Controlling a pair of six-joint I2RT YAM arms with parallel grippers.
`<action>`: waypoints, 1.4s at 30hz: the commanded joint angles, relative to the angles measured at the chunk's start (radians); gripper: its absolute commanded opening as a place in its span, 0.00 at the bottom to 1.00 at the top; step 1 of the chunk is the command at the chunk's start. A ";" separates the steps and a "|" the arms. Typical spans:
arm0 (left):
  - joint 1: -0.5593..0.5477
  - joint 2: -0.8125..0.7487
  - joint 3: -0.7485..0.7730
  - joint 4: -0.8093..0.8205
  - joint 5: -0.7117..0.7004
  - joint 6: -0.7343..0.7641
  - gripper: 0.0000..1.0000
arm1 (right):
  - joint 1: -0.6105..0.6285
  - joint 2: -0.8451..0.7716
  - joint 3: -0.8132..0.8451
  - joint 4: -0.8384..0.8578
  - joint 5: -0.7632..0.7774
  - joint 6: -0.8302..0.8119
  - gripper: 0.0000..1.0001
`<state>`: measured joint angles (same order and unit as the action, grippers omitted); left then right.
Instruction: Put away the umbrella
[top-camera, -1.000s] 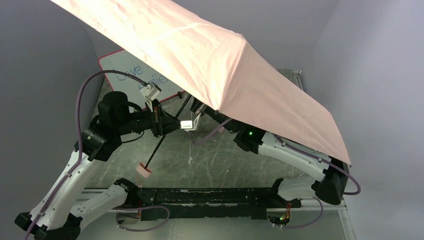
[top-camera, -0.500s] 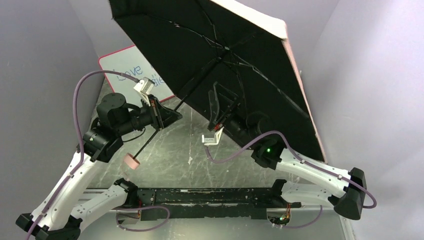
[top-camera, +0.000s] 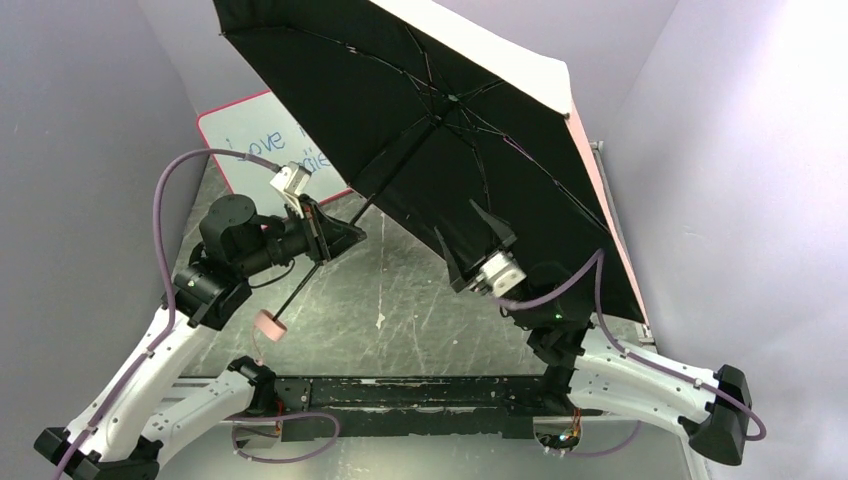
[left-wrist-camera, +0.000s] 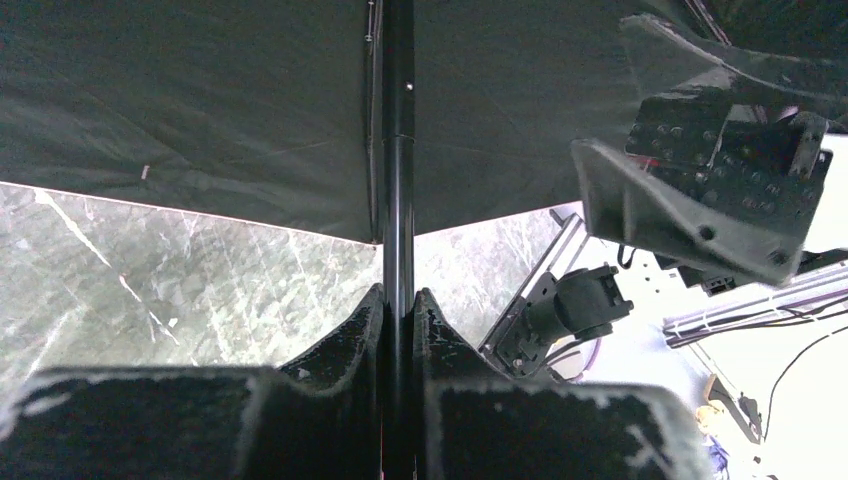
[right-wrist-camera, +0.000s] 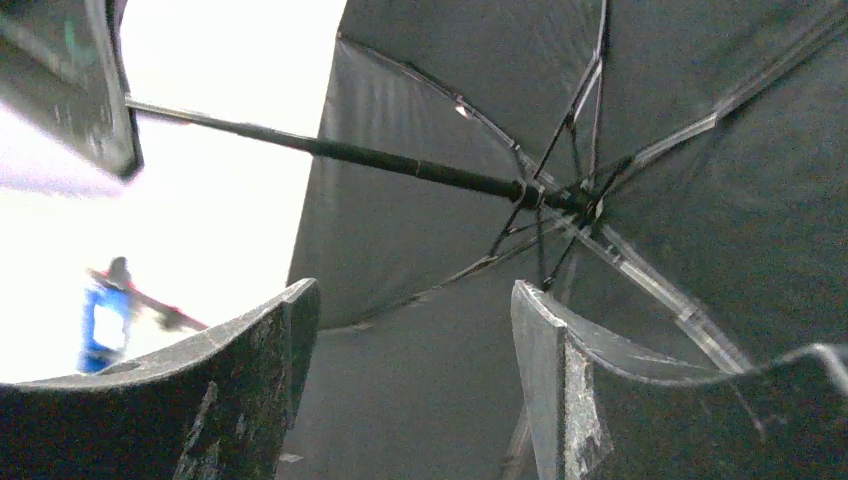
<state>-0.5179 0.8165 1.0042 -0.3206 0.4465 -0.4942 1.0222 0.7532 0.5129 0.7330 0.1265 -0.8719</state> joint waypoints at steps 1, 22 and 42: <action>0.004 -0.032 -0.020 0.130 -0.022 0.019 0.05 | 0.005 0.000 0.000 0.036 0.163 0.684 0.73; 0.004 -0.060 -0.087 0.105 -0.012 0.078 0.05 | 0.005 0.328 0.197 -0.006 0.485 2.017 0.73; 0.004 -0.070 -0.128 0.082 0.039 0.126 0.05 | -0.014 0.558 0.450 -0.109 0.519 1.892 0.67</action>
<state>-0.5159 0.7597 0.8902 -0.2951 0.4213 -0.4133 1.0203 1.2903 0.9169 0.6495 0.6147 1.0603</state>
